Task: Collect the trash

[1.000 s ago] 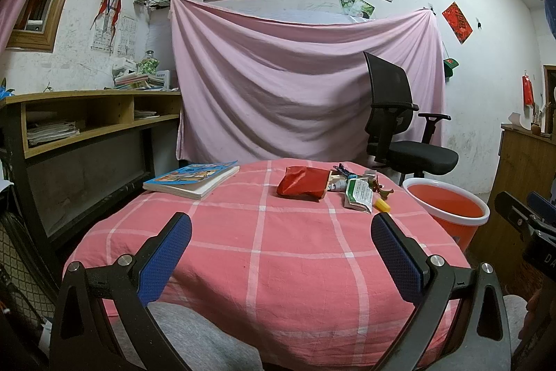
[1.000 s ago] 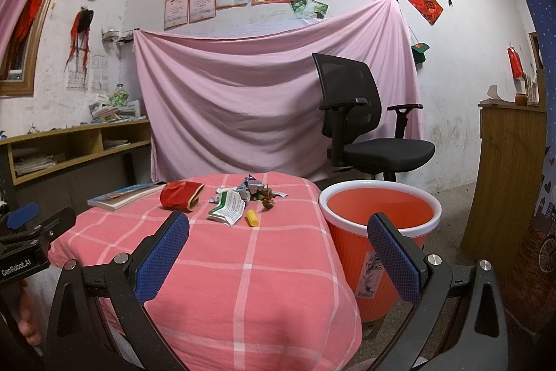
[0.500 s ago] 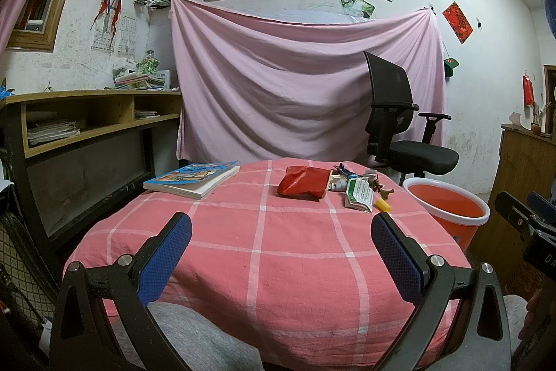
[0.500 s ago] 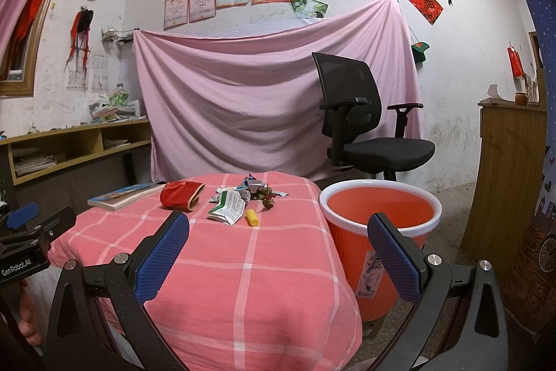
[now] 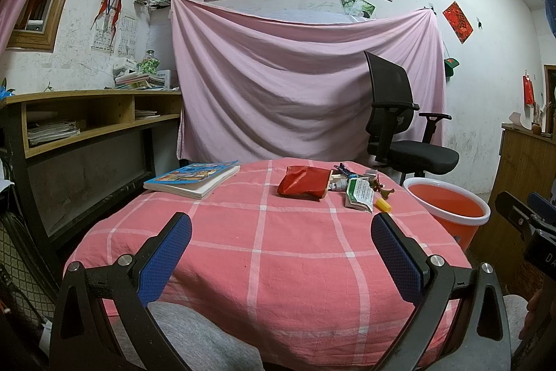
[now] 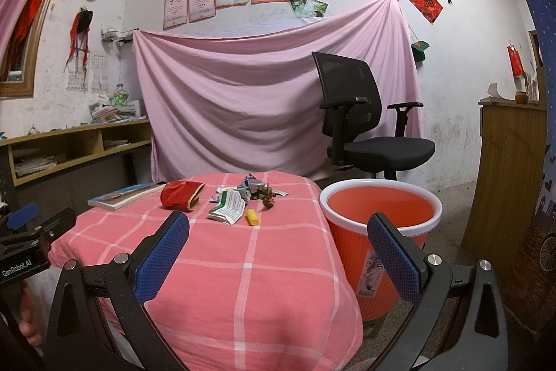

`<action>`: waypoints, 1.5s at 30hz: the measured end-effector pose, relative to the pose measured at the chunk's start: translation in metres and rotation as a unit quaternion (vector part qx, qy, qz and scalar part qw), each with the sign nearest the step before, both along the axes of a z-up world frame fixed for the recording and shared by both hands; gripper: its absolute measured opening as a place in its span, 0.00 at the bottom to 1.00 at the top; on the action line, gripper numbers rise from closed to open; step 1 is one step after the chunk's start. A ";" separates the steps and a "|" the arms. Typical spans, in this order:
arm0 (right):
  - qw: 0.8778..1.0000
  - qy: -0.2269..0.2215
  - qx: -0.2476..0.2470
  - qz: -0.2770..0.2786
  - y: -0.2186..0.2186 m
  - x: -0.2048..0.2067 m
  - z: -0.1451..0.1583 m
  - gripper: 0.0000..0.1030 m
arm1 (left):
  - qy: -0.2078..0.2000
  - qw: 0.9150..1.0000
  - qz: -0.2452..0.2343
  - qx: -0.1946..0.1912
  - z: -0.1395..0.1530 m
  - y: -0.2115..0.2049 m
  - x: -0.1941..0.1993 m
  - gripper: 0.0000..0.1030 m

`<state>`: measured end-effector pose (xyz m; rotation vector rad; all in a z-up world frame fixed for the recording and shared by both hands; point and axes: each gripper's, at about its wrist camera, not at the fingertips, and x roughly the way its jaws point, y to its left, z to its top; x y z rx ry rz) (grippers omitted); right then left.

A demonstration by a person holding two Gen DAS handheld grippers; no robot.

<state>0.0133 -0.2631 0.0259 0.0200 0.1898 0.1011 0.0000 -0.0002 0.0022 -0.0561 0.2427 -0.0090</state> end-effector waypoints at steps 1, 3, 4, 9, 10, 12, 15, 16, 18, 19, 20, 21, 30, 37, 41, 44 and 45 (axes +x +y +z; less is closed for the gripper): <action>1.000 0.000 0.000 0.000 0.000 0.000 0.000 1.00 | 0.000 1.000 0.000 0.000 0.000 0.000 0.000 0.98; 1.000 0.000 0.001 0.000 0.000 0.000 0.001 1.00 | 0.000 1.000 0.000 0.000 0.000 0.000 0.000 0.98; 1.000 0.000 0.001 0.001 -0.001 0.000 0.001 1.00 | -0.001 1.000 0.000 0.000 0.000 0.000 0.000 0.98; 1.000 -0.004 0.004 0.003 -0.001 -0.001 0.003 1.00 | -0.010 1.000 -0.001 0.001 -0.001 0.002 0.000 0.98; 1.000 -0.004 0.005 0.004 -0.001 -0.003 0.003 1.00 | -0.013 1.000 0.001 -0.002 -0.001 0.003 0.001 0.98; 1.000 -0.007 0.003 0.006 0.001 -0.001 0.006 1.00 | -0.017 1.000 0.004 -0.007 -0.002 0.007 0.003 0.98; 1.000 -0.012 0.006 0.008 0.004 0.002 0.008 1.00 | -0.025 1.000 0.010 -0.013 0.001 0.013 0.007 0.98; 1.000 -0.011 0.007 0.011 0.003 0.004 0.008 1.00 | -0.027 0.999 0.012 -0.012 0.001 0.013 0.008 0.98; 1.000 -0.010 0.005 0.014 0.003 0.011 0.007 1.00 | -0.034 0.999 0.015 -0.013 0.005 0.013 0.013 0.98; 1.000 -0.010 0.003 0.014 0.004 0.012 0.007 1.00 | -0.037 0.999 0.015 -0.013 0.006 0.013 0.015 0.98; 1.000 -0.010 0.001 0.015 0.003 0.015 0.007 1.00 | -0.043 0.999 0.018 -0.013 0.007 0.013 0.018 0.98; 1.000 -0.008 0.000 0.015 0.003 0.017 0.007 1.00 | -0.046 0.999 0.019 -0.013 0.008 0.013 0.021 0.98; 1.000 -0.031 0.005 0.004 -0.004 0.043 0.017 1.00 | -0.064 0.998 0.027 -0.007 0.017 0.012 0.048 0.98; 0.999 -0.053 -0.003 -0.004 -0.004 0.078 0.027 1.00 | -0.065 0.997 0.030 -0.007 0.022 0.009 0.087 0.98; 0.998 -0.059 -0.010 -0.010 -0.005 0.105 0.035 1.00 | -0.063 0.998 0.026 -0.002 0.023 0.006 0.123 0.98; 0.998 -0.063 -0.010 -0.019 -0.004 0.128 0.042 1.00 | -0.061 0.998 0.026 0.001 0.023 0.006 0.144 0.98; 0.998 -0.065 -0.010 -0.019 -0.003 0.133 0.043 1.00 | -0.064 0.998 0.027 0.000 0.024 0.006 0.154 0.98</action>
